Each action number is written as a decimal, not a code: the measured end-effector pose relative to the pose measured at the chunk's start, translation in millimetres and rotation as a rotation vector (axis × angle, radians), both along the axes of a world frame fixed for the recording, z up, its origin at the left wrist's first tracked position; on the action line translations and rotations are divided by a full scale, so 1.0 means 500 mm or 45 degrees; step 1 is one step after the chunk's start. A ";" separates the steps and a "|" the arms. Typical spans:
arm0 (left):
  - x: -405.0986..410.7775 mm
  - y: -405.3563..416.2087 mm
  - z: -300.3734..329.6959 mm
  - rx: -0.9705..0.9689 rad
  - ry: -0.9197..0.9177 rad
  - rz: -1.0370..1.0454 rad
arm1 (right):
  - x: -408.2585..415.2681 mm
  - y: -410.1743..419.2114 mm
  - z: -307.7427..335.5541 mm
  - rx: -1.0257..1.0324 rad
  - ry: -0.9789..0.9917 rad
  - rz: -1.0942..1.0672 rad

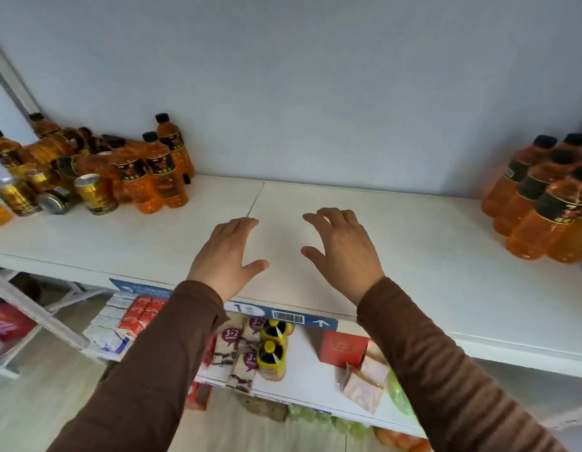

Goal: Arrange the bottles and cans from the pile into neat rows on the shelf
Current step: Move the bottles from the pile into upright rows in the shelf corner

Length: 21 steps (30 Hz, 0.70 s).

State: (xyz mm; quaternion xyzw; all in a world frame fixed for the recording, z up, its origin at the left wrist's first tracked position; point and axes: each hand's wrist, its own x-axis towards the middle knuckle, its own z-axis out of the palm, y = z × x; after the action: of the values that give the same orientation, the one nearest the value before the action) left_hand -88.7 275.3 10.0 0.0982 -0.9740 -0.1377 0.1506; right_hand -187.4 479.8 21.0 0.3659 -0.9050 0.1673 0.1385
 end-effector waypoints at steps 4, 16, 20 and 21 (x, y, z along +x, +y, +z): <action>0.086 -0.133 -0.010 0.013 0.014 0.024 | 0.074 -0.146 -0.010 -0.007 -0.017 0.025; 0.128 -0.422 -0.024 0.120 0.072 0.140 | 0.102 -0.466 0.001 -0.064 -0.015 0.127; 0.089 -0.513 -0.028 0.141 0.090 0.151 | 0.054 -0.551 -0.002 -0.123 -0.031 0.135; 0.078 -0.536 -0.028 0.149 0.091 0.163 | 0.041 -0.574 -0.001 -0.149 -0.048 0.137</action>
State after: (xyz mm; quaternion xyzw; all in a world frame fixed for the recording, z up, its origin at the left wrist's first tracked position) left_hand -49.6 7.4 -3.8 0.1638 -0.9501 -0.1878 0.1878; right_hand -167.1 192.8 20.7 0.4019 -0.8751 0.2340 0.1336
